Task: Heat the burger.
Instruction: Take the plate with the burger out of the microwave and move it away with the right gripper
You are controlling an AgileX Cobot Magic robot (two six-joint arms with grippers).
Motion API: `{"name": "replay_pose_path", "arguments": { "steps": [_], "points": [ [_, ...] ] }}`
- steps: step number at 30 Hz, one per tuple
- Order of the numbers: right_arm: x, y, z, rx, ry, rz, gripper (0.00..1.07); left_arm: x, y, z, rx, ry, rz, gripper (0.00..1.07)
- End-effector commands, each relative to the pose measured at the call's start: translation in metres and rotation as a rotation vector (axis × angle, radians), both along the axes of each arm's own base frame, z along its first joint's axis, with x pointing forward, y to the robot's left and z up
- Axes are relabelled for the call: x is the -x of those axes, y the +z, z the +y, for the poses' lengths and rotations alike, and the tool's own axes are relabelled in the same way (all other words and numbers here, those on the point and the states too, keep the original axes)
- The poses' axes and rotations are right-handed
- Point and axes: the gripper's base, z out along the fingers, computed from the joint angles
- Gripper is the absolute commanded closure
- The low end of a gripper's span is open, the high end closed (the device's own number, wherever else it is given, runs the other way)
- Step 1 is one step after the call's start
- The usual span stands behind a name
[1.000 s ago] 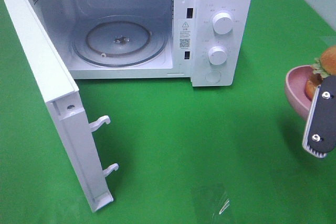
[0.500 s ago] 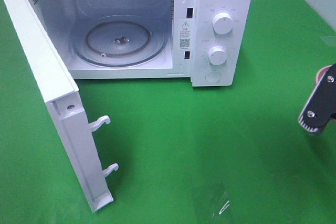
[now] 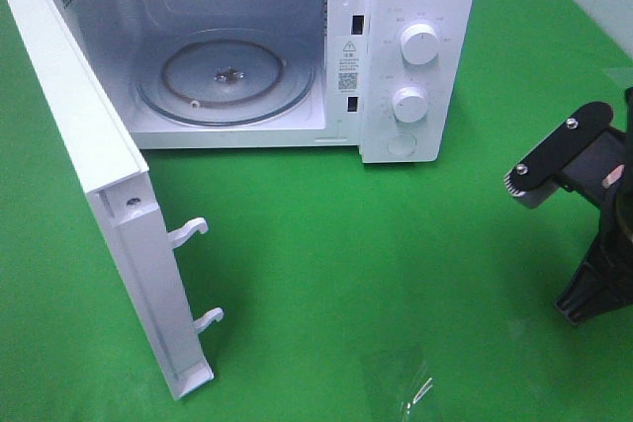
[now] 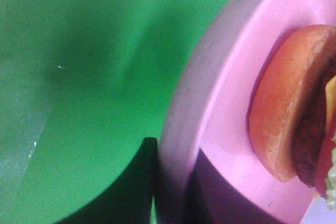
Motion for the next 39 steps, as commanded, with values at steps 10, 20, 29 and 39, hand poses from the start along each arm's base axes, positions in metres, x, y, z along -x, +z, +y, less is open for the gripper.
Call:
{"name": "replay_pose_path", "arguments": {
  "steps": [10, 20, 29, 39],
  "points": [
    [-0.022, -0.037, -0.008, 0.077, -0.070, 0.065, 1.05, 0.000, 0.000, 0.000, 0.002, 0.006, -0.005, 0.07],
    [-0.041, -0.057, -0.006, 0.020, -0.112, 0.087, 1.03, 0.000, 0.000, 0.000, 0.002, 0.006, -0.005, 0.07],
    [-0.044, -0.073, -0.008, 0.015, -0.125, 0.125, 1.02, 0.000, 0.000, 0.000, 0.002, 0.006, -0.005, 0.07],
    [-0.050, -0.067, -0.001, -0.042, -0.179, 0.116, 0.79, 0.000, 0.000, 0.000, 0.002, 0.006, -0.005, 0.07]
  ]
}}
